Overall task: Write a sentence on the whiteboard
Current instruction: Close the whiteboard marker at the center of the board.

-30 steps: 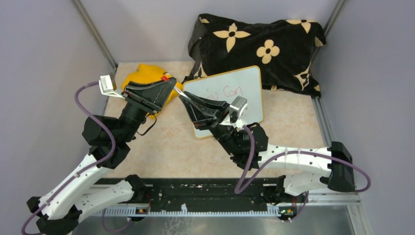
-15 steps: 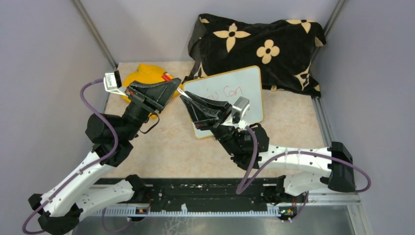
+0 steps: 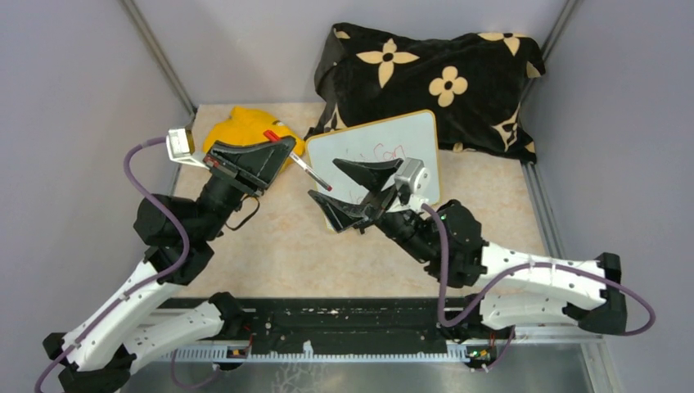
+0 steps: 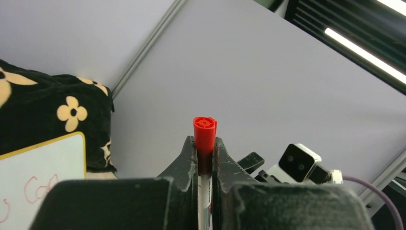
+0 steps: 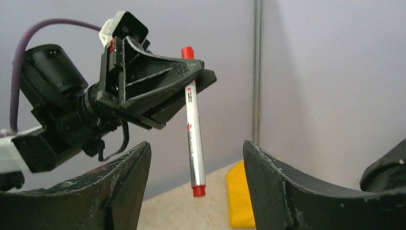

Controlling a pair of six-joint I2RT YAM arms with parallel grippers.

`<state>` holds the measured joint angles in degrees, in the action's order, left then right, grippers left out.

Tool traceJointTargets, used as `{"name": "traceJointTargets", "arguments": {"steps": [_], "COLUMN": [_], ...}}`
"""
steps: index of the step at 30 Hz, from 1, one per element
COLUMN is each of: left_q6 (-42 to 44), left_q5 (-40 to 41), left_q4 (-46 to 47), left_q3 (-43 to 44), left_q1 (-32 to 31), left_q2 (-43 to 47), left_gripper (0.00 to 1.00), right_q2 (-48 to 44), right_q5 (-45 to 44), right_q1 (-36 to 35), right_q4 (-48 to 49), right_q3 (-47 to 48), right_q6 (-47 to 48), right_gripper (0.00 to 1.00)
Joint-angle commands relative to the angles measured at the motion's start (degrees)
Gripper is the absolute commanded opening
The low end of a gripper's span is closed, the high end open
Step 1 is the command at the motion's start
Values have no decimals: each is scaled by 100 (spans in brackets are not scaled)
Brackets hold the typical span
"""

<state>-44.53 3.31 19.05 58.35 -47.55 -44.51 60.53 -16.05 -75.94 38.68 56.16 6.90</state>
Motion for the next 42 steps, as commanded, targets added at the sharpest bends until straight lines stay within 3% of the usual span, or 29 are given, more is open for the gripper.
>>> {"name": "traceJointTargets", "arguments": {"steps": [1, 8, 12, 22, 42], "left_q6": [596, 1494, 1666, 1348, 1074], "left_q5": [12, -1349, -1850, -2803, -2901], "left_q4": [-392, -1129, -1327, -935, -489], "left_q3": [99, 232, -25, -710, -1121], "left_q1": [-38, -35, -35, -35, -42], "left_q2": [211, 328, 403, 390, 496], "left_gripper": [0, 0, 0, 0, 0], "right_q2": [-809, -1506, -1428, -1128, -741], "right_q5": [186, 118, 580, 903, 1393], "right_q1": [27, 22, 27, 56, 385], "right_q4": [-2056, -4287, -4809, -3624, -2813], "right_q3": [312, 778, 829, 11, -303], "right_q6": [-302, -646, -1042, -1796, -2811], "right_gripper": [69, 66, 65, 55, 38]}}
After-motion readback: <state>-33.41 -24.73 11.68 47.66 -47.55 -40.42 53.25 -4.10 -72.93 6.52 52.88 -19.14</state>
